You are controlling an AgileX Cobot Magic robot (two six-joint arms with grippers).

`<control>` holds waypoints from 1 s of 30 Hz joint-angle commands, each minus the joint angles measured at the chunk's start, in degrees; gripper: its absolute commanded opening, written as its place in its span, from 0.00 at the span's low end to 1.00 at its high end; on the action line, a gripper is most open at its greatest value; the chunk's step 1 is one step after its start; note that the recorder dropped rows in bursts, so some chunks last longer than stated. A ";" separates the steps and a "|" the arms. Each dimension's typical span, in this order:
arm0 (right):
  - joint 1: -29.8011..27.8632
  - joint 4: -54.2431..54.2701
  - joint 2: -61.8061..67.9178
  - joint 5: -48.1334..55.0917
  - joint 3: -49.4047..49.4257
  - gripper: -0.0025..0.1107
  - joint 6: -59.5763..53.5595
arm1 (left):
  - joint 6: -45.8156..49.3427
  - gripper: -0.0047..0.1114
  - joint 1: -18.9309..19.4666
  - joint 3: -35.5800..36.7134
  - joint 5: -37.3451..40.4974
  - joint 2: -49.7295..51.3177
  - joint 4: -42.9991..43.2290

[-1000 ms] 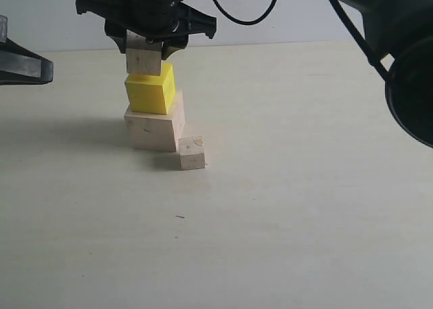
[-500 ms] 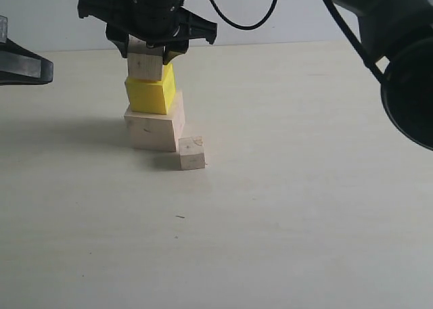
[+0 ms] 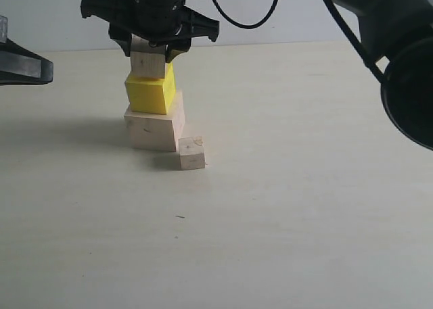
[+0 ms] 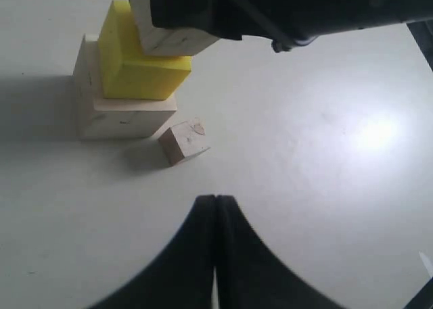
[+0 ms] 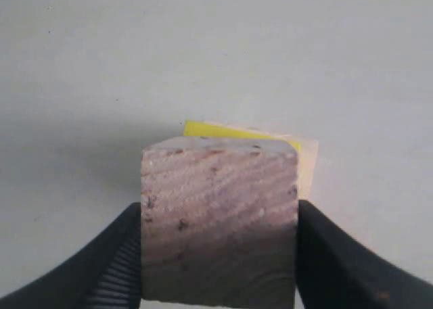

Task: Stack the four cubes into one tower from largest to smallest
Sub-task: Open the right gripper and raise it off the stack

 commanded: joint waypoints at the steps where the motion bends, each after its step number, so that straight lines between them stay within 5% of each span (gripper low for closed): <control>1: 0.07 -0.89 -0.17 -0.76 -0.42 0.55 -0.02 | 0.32 0.04 -0.28 0.17 -0.39 -0.18 -0.37; 7: 0.07 -0.60 -0.17 -0.99 -0.42 0.65 -0.02 | 0.32 0.04 -0.28 0.17 -0.85 -0.18 -0.26; 30: 0.07 4.03 -2.10 1.80 -0.42 0.64 -2.52 | 0.32 0.04 -0.28 0.17 -2.32 -0.18 0.87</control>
